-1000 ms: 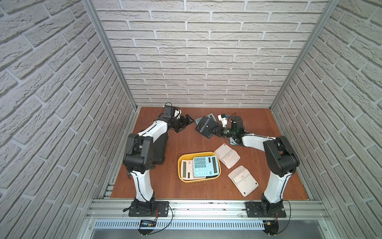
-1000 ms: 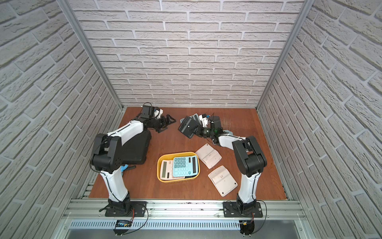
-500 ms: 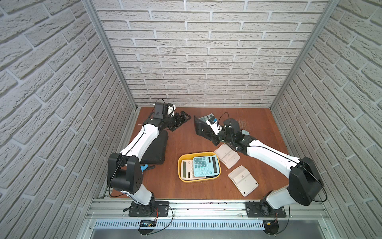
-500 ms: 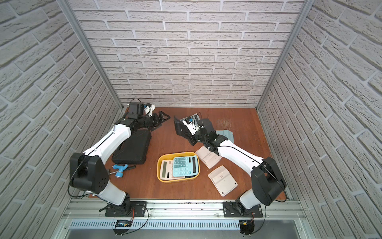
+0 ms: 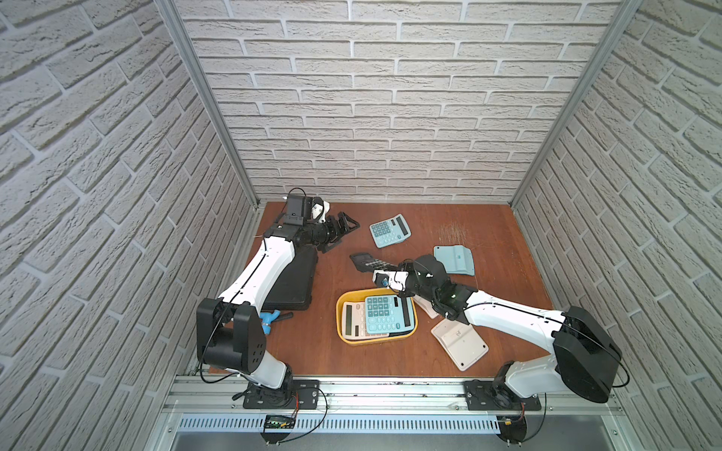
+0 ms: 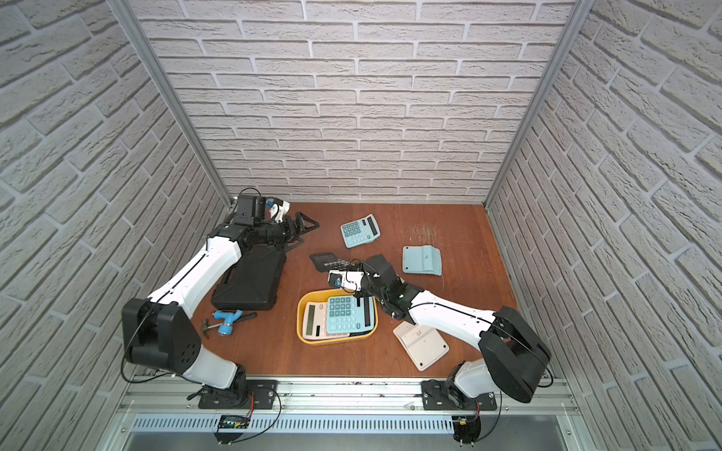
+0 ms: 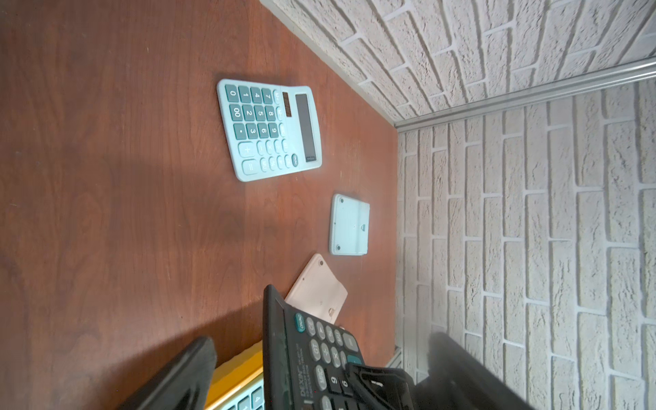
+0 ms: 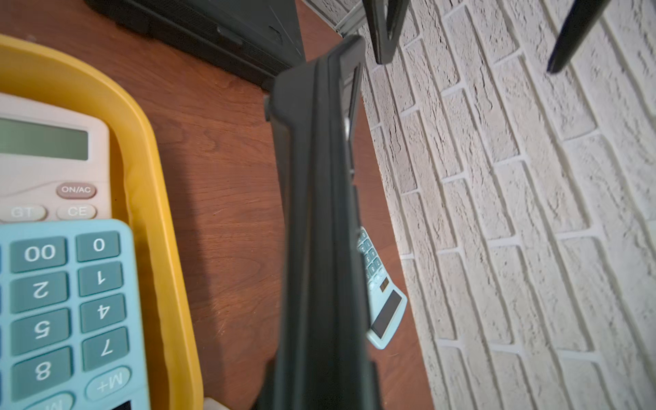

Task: Put the calculator in the storage box
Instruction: Pick up the calculator at the center of the board.

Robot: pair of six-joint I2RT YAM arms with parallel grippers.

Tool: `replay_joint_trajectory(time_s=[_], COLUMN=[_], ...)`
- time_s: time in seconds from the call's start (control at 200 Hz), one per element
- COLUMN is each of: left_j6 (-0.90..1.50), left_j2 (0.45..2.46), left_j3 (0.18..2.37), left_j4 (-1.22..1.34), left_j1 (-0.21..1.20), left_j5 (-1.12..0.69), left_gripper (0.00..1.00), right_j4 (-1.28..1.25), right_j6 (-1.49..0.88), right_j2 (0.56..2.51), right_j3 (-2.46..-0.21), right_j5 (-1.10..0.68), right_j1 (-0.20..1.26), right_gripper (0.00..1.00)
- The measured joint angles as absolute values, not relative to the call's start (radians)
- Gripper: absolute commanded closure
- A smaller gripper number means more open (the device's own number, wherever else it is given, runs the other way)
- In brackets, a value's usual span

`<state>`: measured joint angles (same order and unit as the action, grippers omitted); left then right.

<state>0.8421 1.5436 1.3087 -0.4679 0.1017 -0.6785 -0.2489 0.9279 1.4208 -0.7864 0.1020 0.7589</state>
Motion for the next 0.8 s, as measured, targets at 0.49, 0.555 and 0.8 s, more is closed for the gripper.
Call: replay_joint_trajectory(time_s=[0.49, 0.555, 0.8], left_j6=[0.76, 0.752, 0.716], left_j2=[1.644, 1.66, 1.673], left_j3=[1.312, 1.312, 1.313], left_j4=[-0.497, -0.495, -0.487], left_j1=[0.167, 0.175, 0.166], left_j5=[-0.838, -0.851, -0.855], left_gripper=[0.5, 0.6, 0.93], right_j4=[-0.718, -0.786, -1.032], right_j6=[1.237, 1.264, 1.322], right_j2=[1.49, 1.516, 1.61], right_j3=[-0.641, -0.628, -0.586], right_j5=[0.254, 0.27, 0.304], right_j1=[0.815, 0.818, 0.819], right_gripper=[0.97, 0.97, 0.97])
